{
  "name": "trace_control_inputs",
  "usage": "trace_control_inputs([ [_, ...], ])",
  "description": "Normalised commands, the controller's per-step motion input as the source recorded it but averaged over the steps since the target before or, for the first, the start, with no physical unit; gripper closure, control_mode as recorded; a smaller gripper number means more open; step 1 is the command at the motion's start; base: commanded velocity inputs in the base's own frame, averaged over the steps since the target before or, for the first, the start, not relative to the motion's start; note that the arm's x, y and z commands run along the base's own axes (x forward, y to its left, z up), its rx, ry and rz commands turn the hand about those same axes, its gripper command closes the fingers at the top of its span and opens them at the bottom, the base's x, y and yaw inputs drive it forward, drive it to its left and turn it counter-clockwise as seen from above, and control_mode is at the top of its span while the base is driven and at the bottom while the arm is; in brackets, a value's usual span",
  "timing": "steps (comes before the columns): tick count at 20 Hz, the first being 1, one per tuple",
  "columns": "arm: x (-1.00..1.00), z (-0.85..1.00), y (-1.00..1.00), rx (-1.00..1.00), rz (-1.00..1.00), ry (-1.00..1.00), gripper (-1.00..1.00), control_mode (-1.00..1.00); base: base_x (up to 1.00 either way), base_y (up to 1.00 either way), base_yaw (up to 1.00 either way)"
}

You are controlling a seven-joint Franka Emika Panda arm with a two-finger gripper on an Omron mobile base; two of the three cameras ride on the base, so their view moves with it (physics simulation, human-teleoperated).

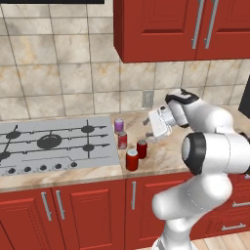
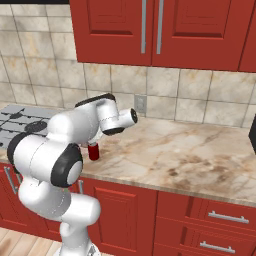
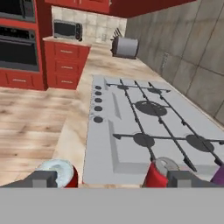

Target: Four empty soda cans are scattered around the kitchen. Gather all the cans and cluster them next to the stove for recycling.

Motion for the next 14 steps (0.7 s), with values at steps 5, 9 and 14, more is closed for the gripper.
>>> trace_control_inputs([
  [5,-0.31,0.28,-0.11,-0.13,0.11,-0.12,-1.0,-1.0,0.0,0.0,0.0],
  [9,-0.21,0.02,-0.11,-0.15,0.15,-0.08,-1.0,-1.0,0.0,0.0,0.0],
  [14,-0.13,0.0,-0.16,-0.09,0.16,-0.03,-1.0,-1.0,0.0,0.0,0.0],
])
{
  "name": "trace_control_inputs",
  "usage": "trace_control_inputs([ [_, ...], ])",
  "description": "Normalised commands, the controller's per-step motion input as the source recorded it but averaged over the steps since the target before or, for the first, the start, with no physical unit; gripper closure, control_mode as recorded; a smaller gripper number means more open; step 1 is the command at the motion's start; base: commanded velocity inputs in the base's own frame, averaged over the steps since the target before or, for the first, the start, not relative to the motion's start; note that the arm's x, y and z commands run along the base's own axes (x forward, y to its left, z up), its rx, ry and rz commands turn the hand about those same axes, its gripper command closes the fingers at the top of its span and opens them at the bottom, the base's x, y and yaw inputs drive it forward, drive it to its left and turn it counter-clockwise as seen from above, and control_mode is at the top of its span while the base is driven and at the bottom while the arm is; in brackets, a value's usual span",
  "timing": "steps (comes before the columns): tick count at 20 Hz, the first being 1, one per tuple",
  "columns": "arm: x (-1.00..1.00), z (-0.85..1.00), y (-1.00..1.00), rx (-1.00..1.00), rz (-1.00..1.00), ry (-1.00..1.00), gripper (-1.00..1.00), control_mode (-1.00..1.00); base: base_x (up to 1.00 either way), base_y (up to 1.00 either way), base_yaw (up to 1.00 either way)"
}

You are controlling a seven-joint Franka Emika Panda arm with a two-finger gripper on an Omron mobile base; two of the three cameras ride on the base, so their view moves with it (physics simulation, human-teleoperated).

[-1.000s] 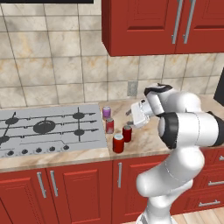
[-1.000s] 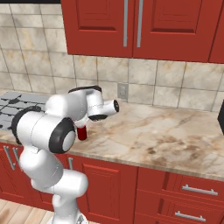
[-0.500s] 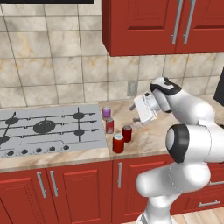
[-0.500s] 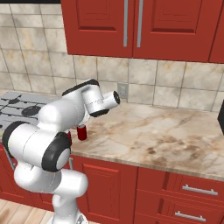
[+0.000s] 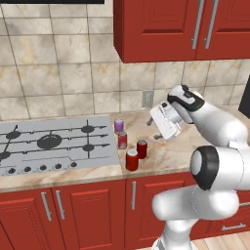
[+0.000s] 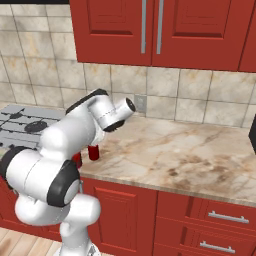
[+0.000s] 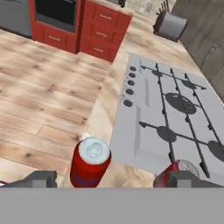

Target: Four empty soda cans are scattered around the kitchen. Gather all the cans and cluster them next to the stove for recycling.

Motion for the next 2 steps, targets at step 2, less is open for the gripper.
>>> trace_control_inputs([
  [2,-0.19,0.0,-0.2,-0.08,0.16,-0.04,-1.0,-1.0,0.0,0.0,0.0],
])
